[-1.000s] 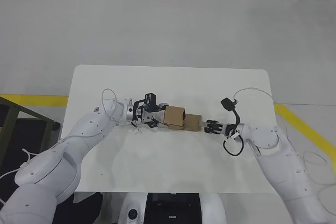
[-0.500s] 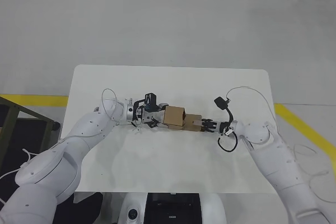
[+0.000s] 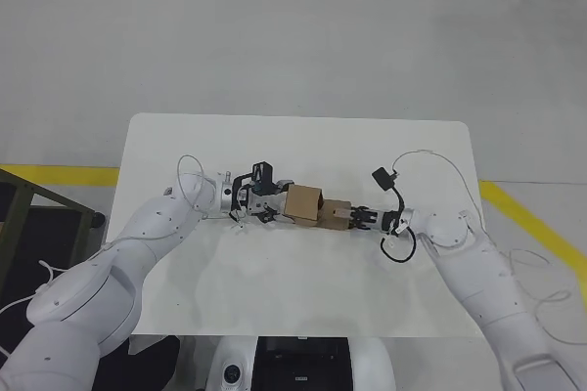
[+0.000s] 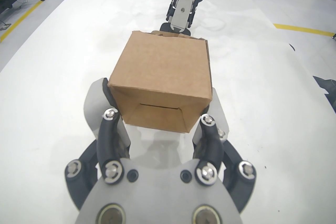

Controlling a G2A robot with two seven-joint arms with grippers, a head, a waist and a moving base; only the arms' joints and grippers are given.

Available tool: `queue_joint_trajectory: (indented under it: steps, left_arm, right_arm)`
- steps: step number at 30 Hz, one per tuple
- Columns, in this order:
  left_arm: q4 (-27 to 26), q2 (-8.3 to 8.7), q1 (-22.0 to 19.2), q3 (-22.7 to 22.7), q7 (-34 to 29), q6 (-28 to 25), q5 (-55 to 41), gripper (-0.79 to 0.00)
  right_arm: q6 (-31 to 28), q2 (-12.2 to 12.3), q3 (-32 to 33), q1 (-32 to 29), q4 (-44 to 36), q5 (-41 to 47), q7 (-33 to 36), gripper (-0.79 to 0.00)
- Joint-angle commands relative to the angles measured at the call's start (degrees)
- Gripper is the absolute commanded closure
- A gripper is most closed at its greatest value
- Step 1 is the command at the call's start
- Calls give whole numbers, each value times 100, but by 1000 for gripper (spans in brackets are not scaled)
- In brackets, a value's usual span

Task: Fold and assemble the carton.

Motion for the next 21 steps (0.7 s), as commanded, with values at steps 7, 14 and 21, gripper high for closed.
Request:
queue_joint_trajectory:
  steps: [7,14,21]
  left_arm:
    - [-14,3,0,-4,-11,-11,7,-603]
    - [-27,7,2,-12,-4,-4,24,-603]
    - [-52,15,4,-21,-2,-2,36,-600]
  right_arm:
    - [-416,-52,-40,55,146,620,233,-366]
    - [-497,-95,-76,186,408,1055,444,-376]
    - [-320,-178,-350,379,455,842,374,-385]
